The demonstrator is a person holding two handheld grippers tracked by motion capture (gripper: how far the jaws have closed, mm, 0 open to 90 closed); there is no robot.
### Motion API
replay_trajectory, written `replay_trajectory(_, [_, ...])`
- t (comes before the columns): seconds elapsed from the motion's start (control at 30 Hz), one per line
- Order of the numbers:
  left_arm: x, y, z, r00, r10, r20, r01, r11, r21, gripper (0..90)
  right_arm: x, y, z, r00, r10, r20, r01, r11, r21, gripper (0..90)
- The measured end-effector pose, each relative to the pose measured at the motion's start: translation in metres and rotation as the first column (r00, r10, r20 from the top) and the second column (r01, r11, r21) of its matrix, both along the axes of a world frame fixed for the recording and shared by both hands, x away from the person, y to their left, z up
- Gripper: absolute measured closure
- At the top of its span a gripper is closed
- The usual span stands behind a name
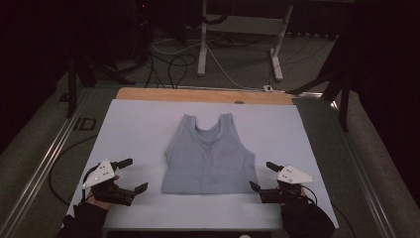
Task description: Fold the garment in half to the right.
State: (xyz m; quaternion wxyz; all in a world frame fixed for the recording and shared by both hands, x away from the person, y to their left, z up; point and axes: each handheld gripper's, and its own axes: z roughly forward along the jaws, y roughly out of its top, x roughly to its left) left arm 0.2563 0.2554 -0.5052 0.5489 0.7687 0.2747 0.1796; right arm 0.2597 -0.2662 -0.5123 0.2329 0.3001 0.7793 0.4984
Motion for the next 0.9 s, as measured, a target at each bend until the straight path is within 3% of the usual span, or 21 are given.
replay_trajectory(0.13, [0.002, -0.004, 0.001, 0.9998, -0.016, -0.015, 0.016, 0.9999, 0.0, 0.0, 0.0, 0.002, 0.004, 1.0, -0.002, -0.001, 0.002, 1.0, -0.004, 8.7])
replay_trajectory(0.23, [0.003, -0.007, 0.001, 0.999, -0.037, -0.024, 0.036, 0.9991, -0.022, 0.0, 0.0, 0.003, 0.01, 1.0, -0.004, 0.001, 0.004, 1.0, 0.005, 8.7])
replay_trajectory(0.5, [0.005, -0.012, 0.008, 0.999, -0.036, -0.025, 0.036, 0.9993, -0.004, 0.0, 0.001, 0.007, 0.027, 0.9999, 0.012, 0.009, -0.012, 0.9999, 0.008, 8.7])
replay_trajectory(0.9, [0.01, -0.015, 0.024, 0.9978, -0.063, -0.021, 0.063, 0.9979, 0.017, 0.0, 0.019, 0.012, 0.057, 0.9985, 0.029, 0.047, -0.029, 0.9996, -0.002, 8.7])
